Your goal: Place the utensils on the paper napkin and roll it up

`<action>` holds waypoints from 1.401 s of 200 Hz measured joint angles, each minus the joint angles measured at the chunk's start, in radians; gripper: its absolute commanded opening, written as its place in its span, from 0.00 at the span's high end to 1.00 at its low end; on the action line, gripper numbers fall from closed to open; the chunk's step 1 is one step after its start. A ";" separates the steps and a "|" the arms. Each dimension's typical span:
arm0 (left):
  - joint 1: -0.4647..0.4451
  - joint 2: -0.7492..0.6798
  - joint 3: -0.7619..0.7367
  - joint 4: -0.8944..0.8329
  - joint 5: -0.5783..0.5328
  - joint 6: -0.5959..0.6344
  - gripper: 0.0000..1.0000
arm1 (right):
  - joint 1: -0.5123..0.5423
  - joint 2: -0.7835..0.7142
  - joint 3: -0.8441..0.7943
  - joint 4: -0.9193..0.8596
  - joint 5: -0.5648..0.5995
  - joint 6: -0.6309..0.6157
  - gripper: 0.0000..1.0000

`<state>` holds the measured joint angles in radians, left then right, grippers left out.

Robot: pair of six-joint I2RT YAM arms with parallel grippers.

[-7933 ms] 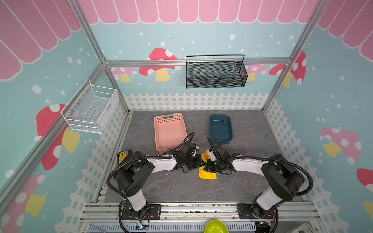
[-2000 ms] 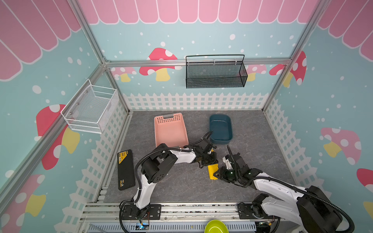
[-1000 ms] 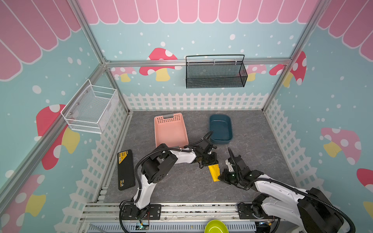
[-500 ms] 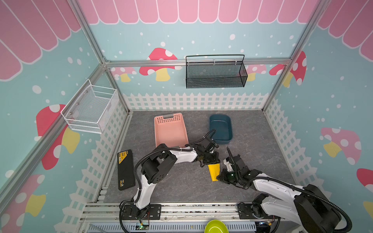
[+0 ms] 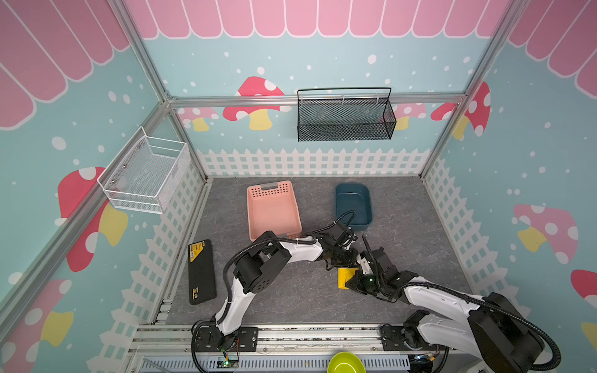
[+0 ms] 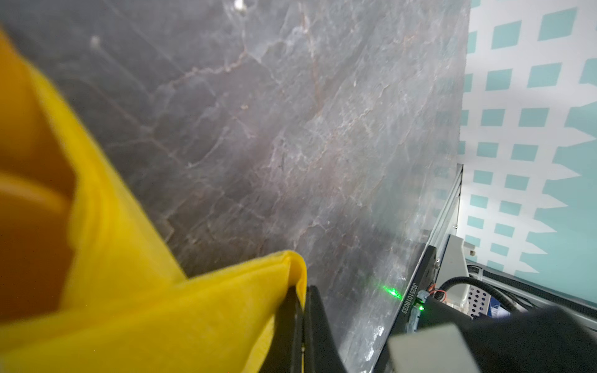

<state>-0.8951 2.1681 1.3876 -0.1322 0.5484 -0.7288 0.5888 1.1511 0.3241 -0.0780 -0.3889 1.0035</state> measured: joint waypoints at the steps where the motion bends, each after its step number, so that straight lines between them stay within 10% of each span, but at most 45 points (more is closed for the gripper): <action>1: 0.000 0.001 0.001 0.000 0.000 0.000 0.98 | 0.000 0.000 0.000 0.000 0.000 0.000 1.00; 230: -0.004 0.027 0.085 -0.148 -0.043 0.109 1.00 | 0.000 -0.165 0.027 -0.314 0.124 0.013 1.00; 280: -0.004 0.027 0.086 -0.149 -0.044 0.110 1.00 | 0.000 -0.183 0.047 -0.359 0.143 0.009 0.79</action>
<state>-0.8993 2.1956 1.4734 -0.2813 0.5045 -0.6189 0.5888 0.9684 0.3706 -0.4370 -0.2455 1.0122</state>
